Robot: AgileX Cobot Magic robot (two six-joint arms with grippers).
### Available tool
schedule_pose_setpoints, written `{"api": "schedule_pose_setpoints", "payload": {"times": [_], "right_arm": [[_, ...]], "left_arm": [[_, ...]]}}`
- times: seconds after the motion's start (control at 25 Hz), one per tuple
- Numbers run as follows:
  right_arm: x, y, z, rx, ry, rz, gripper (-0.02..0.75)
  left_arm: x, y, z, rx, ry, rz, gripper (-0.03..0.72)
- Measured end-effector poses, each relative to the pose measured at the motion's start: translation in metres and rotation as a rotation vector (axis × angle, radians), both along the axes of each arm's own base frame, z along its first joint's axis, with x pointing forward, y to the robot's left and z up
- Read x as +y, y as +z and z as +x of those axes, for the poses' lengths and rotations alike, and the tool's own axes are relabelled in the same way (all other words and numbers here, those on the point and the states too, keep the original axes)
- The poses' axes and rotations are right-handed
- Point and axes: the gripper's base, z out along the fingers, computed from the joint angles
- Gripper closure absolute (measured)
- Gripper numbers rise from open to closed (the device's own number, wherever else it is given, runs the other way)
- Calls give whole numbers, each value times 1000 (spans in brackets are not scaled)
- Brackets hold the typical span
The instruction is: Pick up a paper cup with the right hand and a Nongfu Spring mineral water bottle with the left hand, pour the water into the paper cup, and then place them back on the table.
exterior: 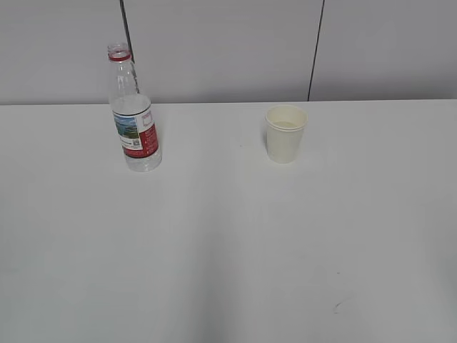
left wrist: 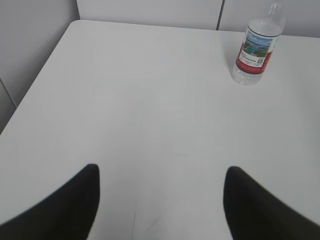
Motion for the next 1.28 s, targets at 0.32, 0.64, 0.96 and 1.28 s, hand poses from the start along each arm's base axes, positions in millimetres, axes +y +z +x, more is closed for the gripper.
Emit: {"api": "schedule_pose_setpoints", "payload": {"times": [0.32, 0.64, 0.96, 1.28], "right_arm": [[0, 0, 0, 0, 0, 0, 156], [0, 0, 0, 0, 0, 0, 156], [0, 0, 0, 0, 0, 0, 156], [0, 0, 0, 0, 0, 0, 156]], "left_arm": [[0, 0, 0, 0, 0, 0, 222], [0, 0, 0, 0, 0, 0, 222], [0, 0, 0, 0, 0, 0, 222], [0, 0, 0, 0, 0, 0, 222]]}}
